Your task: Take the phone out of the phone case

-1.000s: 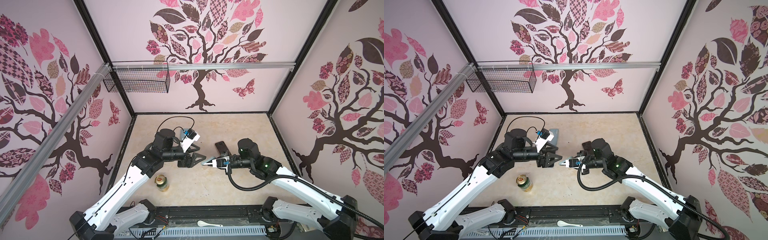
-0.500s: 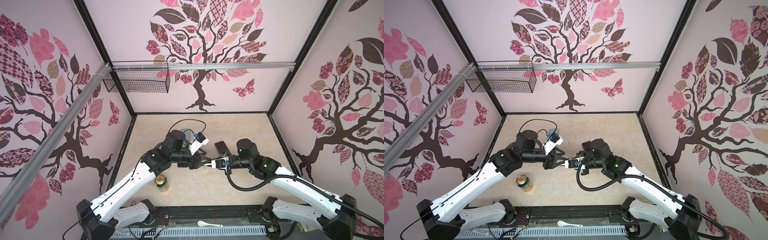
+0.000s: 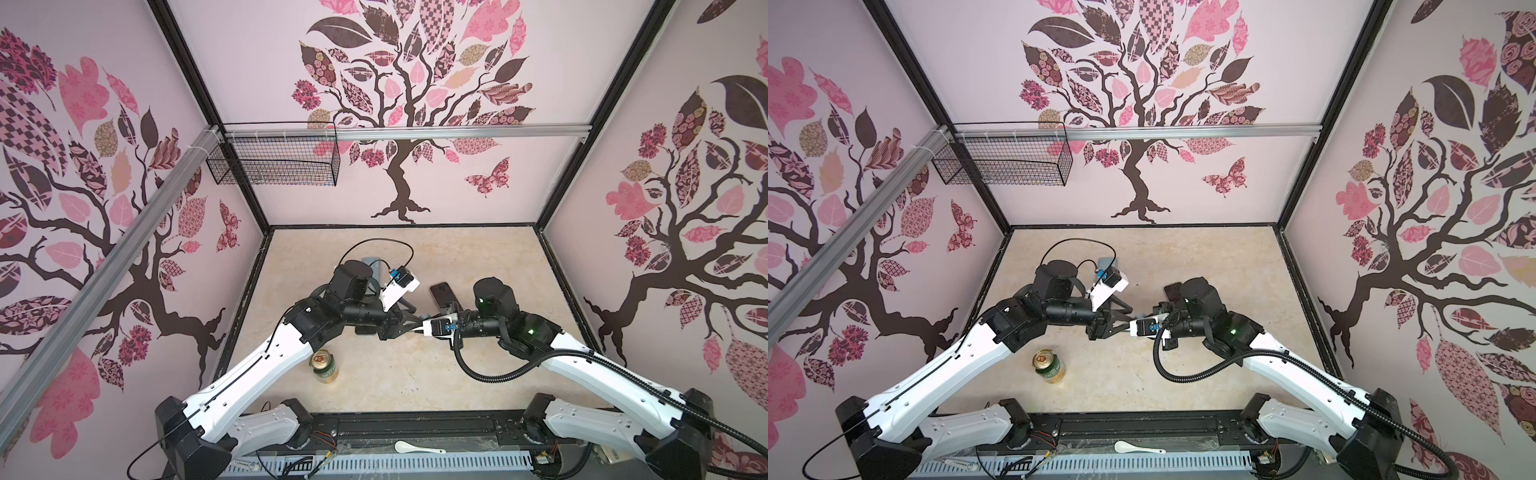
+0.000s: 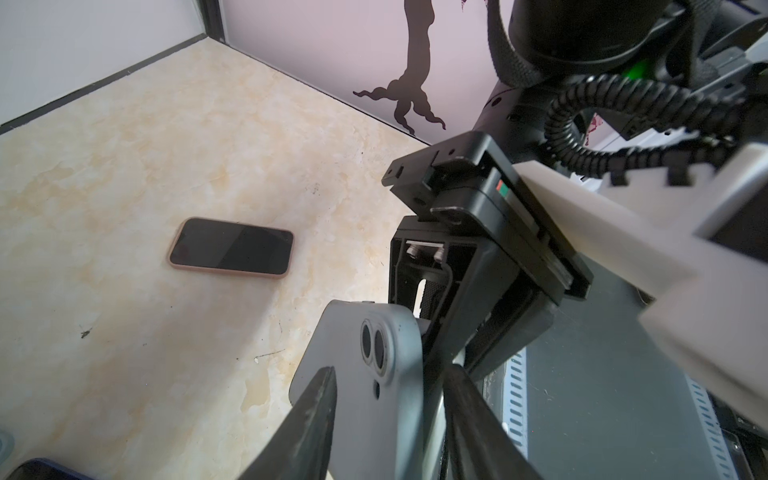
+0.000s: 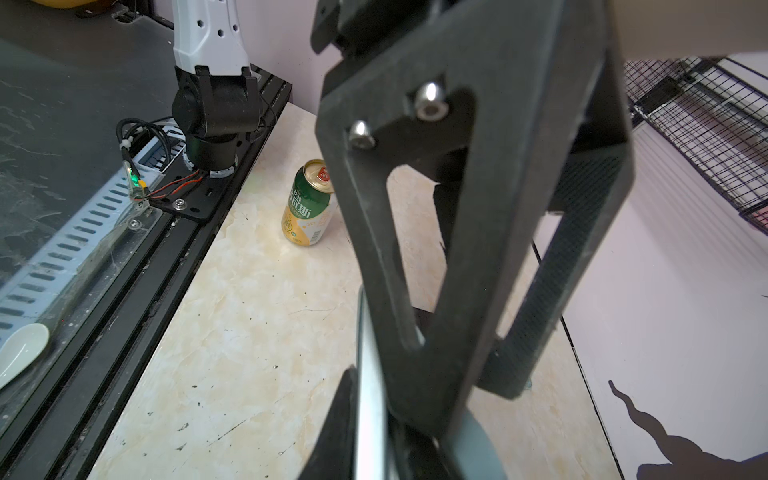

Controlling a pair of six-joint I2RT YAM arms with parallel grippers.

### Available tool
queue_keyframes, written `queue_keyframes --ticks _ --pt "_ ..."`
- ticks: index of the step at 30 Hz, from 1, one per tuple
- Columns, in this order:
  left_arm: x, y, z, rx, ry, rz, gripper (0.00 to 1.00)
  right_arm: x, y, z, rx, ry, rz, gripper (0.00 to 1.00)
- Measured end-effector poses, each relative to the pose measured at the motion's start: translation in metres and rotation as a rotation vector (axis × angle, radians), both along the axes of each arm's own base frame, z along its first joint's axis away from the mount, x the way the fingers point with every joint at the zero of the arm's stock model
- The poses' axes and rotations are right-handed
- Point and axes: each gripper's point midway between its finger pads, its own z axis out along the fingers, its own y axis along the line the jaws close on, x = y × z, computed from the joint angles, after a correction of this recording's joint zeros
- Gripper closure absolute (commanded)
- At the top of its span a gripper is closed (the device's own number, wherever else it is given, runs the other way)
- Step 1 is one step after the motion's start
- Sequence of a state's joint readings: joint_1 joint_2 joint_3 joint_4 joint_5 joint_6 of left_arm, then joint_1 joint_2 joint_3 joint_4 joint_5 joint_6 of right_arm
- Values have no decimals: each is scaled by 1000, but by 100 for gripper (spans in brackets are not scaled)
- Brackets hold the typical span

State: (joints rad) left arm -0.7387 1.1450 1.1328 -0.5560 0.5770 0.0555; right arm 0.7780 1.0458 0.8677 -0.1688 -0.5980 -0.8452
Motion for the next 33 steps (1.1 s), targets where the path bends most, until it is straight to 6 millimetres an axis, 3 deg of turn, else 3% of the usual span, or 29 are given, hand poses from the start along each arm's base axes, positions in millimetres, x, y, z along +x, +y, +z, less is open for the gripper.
queue_keyframes --ticks 12,21,33 --pt "1 -1 -8 25 -2 -9 70 1 -1 -1 -2 10 -12 100" --pt "1 1 -13 59 -31 -13 100 4 -2 -6 -12 20 -32 100" --pt "5 4 -8 65 -73 29 100 1 -4 -1 6 -15 -26 100"
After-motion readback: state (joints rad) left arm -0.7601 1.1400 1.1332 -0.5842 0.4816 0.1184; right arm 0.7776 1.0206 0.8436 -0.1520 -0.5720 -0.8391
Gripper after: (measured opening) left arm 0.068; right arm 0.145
